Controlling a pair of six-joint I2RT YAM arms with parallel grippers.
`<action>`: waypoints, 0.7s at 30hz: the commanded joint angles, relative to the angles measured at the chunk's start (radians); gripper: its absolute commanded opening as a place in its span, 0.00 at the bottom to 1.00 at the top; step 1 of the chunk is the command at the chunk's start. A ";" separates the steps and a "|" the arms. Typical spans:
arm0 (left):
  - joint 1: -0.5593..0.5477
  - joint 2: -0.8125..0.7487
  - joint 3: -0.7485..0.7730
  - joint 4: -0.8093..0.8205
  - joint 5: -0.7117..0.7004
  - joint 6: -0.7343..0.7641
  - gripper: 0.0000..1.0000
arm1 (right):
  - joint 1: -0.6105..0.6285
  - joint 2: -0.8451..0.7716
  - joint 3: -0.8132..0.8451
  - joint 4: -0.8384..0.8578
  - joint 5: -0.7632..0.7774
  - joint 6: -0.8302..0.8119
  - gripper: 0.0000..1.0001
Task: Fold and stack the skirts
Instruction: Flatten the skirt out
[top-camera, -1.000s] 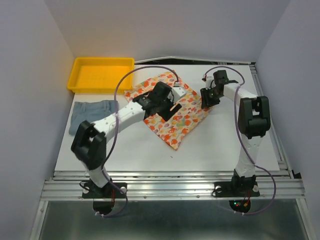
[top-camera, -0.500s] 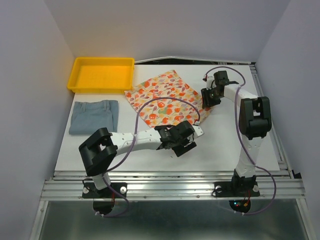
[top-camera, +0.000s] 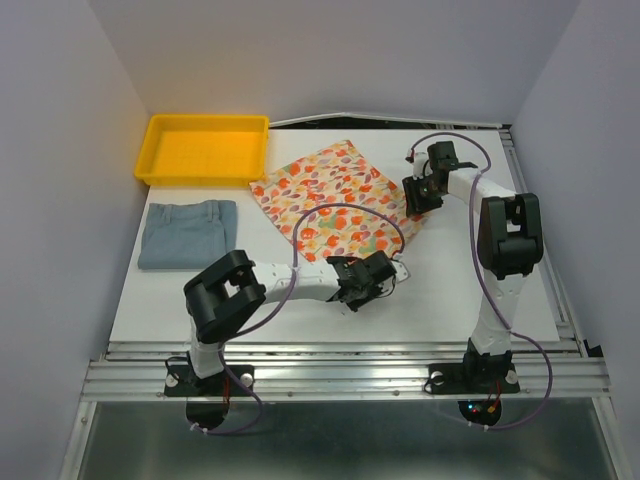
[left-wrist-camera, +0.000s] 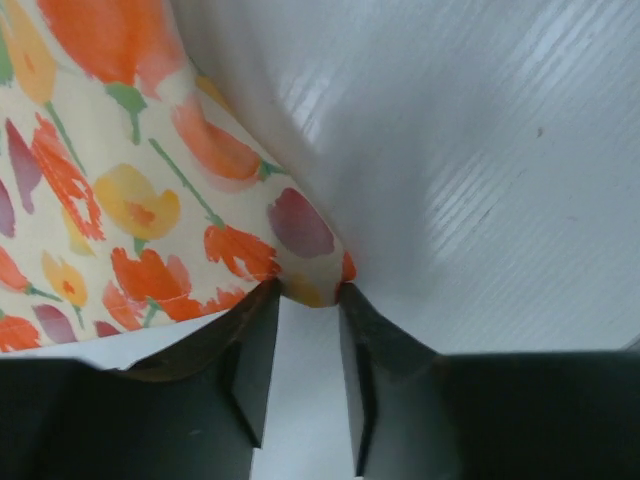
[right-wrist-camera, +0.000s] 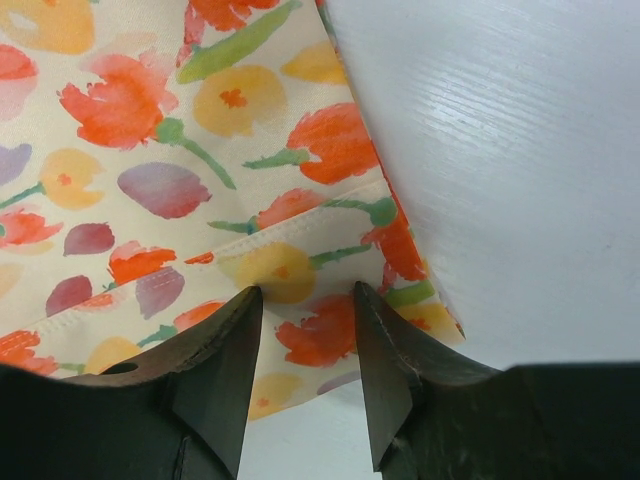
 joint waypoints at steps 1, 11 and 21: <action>-0.038 -0.033 -0.014 -0.006 0.016 0.074 0.16 | -0.013 0.107 -0.063 -0.106 0.117 -0.029 0.48; -0.190 -0.185 -0.098 -0.075 0.034 0.224 0.00 | -0.013 0.113 -0.028 -0.126 0.131 -0.061 0.48; 0.031 -0.404 -0.004 -0.141 0.207 0.218 0.98 | -0.013 -0.017 -0.032 -0.176 0.059 -0.150 0.58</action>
